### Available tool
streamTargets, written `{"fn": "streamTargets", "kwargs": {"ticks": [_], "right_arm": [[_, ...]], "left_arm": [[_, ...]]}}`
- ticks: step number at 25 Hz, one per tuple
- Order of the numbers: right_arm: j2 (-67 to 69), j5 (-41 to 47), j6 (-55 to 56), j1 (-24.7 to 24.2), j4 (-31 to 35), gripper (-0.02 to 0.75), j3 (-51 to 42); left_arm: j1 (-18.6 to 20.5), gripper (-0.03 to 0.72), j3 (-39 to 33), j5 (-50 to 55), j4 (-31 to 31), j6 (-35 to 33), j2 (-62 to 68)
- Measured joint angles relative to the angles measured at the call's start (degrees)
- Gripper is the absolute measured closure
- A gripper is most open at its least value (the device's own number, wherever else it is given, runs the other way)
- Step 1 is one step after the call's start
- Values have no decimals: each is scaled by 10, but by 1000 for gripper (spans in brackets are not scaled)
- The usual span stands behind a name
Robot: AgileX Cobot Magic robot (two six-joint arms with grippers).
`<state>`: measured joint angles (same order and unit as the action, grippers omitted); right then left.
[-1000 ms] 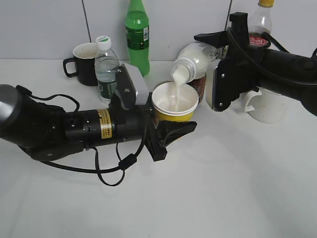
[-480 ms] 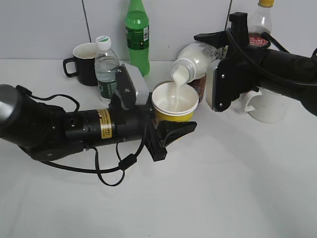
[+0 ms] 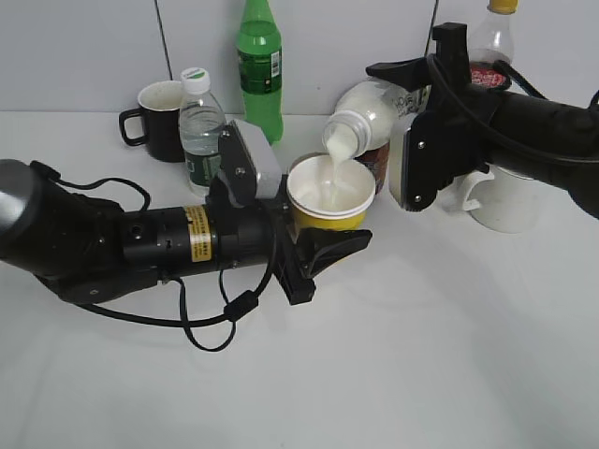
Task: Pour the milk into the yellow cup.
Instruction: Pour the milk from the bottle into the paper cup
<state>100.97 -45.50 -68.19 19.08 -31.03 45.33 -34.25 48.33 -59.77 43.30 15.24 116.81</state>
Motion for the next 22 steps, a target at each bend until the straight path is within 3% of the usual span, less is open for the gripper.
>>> {"fn": "streamTargets", "kwargs": {"ticks": [12,22], "right_arm": [[0,-2,28,0,0,309,0],[0,-2,191,0,0,309,0]], "left_arm": [[0,256,0,0,1,0,0],[0,256,0,-13,-29,0,0]]}}
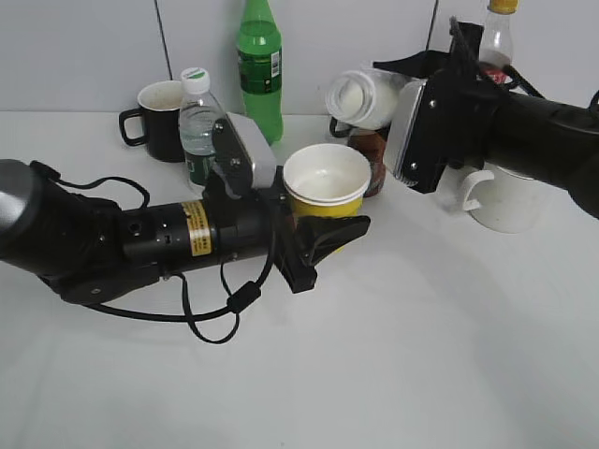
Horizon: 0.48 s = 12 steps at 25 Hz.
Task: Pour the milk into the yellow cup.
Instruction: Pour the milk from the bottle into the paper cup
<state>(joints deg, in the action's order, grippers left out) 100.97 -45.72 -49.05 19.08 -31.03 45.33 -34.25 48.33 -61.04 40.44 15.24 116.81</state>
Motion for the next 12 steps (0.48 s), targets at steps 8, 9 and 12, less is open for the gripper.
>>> {"fn": "streamTargets", "kwargs": {"ticks": [8,9,12], "right_arm": [[0,-26,197,0,65,309,1],[0,-26,224,0,73,309,1],[0,-22,320,0,104,309,-1]], "left_arm": [[30,256,-14,0,-14,0,-17],[40,256,-20,0,-16,0,-24],[60,256,-34,0,-20,0,-35]]}}
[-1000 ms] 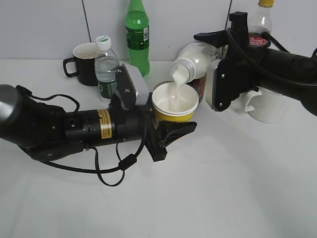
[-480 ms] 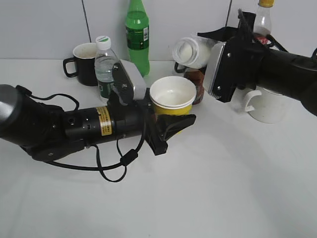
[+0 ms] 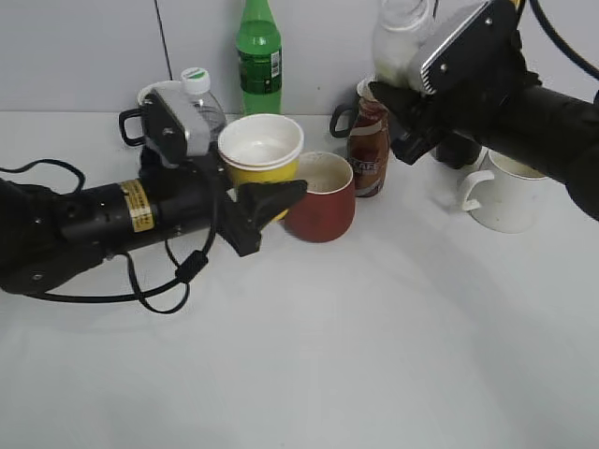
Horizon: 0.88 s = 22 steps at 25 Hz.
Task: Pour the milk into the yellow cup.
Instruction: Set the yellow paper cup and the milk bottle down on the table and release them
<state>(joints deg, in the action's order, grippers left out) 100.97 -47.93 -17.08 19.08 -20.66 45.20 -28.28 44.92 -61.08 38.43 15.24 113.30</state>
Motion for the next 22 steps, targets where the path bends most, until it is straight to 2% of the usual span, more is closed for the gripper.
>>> {"fn": "streamTargets", "kwargs": {"ticks": [2,5,9,15,22], "right_arm": [[0,7,40,0,35,309,-11],[0,14,87,0,75,309,-39],[3,15,124,0,96,309,-80],[58,-12,143,0,133,309,-110],[146,-114,145,0,153,309,-111]], "left_arm": [[38,256,-28,0,-3,0,-18],[75,256,-51,0,-10,0,-24],[120,256,-70,4,-32,0,-22],[137,256,-71,4,-76,-30,15],[137,256,-71,-47,-93,-65,92]]}}
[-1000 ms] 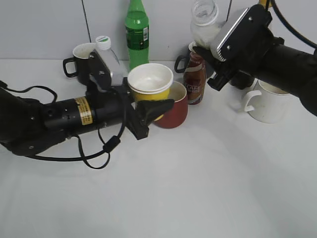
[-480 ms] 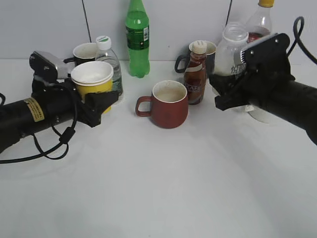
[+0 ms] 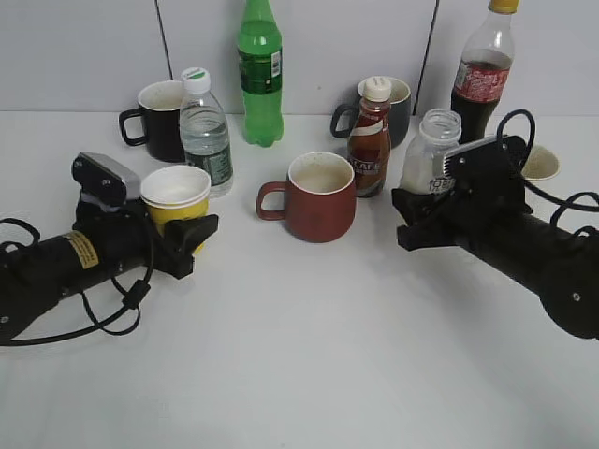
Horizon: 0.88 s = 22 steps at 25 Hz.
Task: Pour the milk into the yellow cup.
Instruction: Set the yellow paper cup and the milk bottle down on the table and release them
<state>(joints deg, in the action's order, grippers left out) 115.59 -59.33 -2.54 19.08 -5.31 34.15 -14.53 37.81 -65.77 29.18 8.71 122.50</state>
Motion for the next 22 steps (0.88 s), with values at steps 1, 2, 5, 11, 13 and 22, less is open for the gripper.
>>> {"fn": "streamTargets", "kwargs": {"ticks": [1,2,5,11,13,22], "right_arm": [[10,-11,0,0,1,309,0],[17,-21,0,0,1,309,0],[40,-36,0,0,2,309,0],[46,-50,1,0,2,309,0],[46,-58,1,0,3,309,0],[47,-69,1,0,4,309,0]], "left_arm": [[0,256,6,-4,-3,-2,17],[0,256,9,-7,-4,-2,23],[0,256,31,-11,-7,-4,45],[0,256,60,-14,-7,-4,63],[0,256,61,-15,-5,-4,68],[0,247,65,-21,31,-4,80]]}}
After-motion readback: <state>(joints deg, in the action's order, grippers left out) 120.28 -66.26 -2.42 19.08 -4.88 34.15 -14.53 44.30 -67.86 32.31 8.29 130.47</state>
